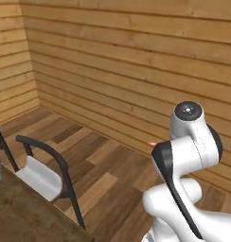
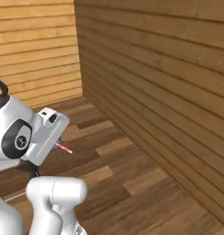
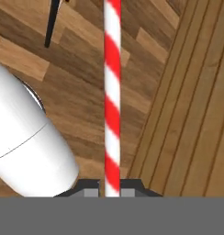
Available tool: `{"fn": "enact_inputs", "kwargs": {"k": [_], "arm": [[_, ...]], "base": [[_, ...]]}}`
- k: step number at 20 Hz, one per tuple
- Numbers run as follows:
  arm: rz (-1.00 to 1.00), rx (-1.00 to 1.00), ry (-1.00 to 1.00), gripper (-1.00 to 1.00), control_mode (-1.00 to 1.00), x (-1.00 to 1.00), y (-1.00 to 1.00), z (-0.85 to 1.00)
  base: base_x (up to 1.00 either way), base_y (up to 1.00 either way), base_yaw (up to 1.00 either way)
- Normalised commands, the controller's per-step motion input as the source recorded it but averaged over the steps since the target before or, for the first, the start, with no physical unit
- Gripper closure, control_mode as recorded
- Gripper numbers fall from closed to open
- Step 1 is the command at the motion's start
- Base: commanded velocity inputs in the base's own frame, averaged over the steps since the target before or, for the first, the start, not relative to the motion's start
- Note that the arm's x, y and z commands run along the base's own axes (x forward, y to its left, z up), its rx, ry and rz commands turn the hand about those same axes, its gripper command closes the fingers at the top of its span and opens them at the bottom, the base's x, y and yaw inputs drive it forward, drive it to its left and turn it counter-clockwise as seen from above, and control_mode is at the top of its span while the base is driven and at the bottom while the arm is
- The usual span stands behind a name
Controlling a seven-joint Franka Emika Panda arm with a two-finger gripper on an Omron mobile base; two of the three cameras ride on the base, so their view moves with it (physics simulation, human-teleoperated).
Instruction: Take a straw from the drawer in front and place it inside the glass cup on the dining counter.
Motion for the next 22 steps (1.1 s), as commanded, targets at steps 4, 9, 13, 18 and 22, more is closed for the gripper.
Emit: {"fn": "enact_inputs", "kwargs": {"k": [4,9,13,18,22], "arm": [[0.00,0.00,0.00,1.00,1.00,0.00,0.00,0.00],[0.00,0.00,0.00,1.00,1.00,0.00,0.00,0.00],[0.00,0.00,0.00,1.00,1.00,0.00,0.00,0.00],[0.00,0.00,0.00,1.00,1.00,0.00,0.00,0.00],[0.00,0.00,0.00,1.00,1.00,0.00,0.00,0.00]], "base": [[0.61,0.00,0.66],[0.50,-0.05,0.69],[0.38,-0.19,0.72],[0.54,-0.68,0.56],[0.41,-0.39,0.49]]}}
